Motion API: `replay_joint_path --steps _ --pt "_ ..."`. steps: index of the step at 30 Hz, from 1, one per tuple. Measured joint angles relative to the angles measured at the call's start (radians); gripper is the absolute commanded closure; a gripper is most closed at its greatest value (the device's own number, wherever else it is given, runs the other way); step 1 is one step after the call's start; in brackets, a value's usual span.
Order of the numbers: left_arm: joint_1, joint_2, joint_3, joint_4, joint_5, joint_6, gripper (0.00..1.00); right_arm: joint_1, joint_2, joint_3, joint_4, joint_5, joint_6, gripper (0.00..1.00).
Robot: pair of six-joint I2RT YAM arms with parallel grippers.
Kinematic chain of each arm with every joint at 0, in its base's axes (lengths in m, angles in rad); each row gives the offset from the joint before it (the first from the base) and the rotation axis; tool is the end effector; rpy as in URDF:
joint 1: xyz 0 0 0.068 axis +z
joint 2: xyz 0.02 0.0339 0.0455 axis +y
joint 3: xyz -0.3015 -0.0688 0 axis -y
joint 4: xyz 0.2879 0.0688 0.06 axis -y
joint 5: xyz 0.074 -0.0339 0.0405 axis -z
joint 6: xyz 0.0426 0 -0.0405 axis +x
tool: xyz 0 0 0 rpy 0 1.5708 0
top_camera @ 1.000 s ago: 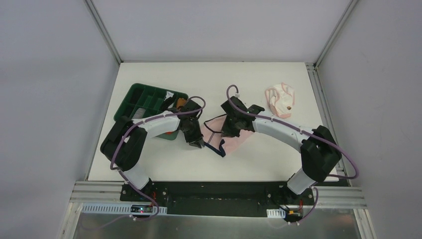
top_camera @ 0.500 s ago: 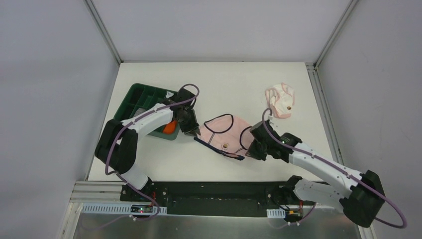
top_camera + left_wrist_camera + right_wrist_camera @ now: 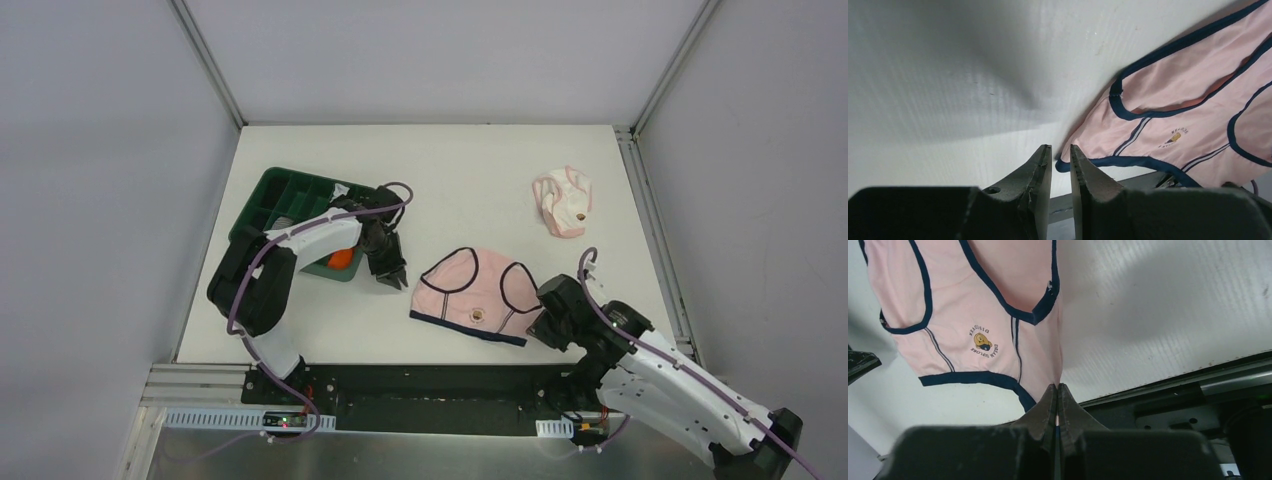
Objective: Roll the underwear
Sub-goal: Fold the underwear at the center of the board.
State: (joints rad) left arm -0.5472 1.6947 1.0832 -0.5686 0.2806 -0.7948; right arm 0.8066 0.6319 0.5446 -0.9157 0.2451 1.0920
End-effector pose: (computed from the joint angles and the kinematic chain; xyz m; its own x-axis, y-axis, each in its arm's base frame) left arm 0.3109 -0.2032 0.1903 -0.9742 -0.2095 -0.0840 -0.1503 0.8797 -0.4512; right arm 0.0980 0.0873 0.2290 -0.8102 0.3990 -0.4293 0.2367 0.8929 0.3831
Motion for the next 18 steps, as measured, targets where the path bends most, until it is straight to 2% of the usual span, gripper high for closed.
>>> replay_joint_path --steps 7,18 --pt "-0.074 0.094 0.008 0.008 0.054 -0.016 0.81 0.000 0.156 0.134 -0.020 0.037 -0.070 1.00" --pt "-0.093 0.107 -0.010 0.051 0.093 -0.055 0.81 0.054 0.546 0.358 0.214 -0.009 -0.190 1.00"
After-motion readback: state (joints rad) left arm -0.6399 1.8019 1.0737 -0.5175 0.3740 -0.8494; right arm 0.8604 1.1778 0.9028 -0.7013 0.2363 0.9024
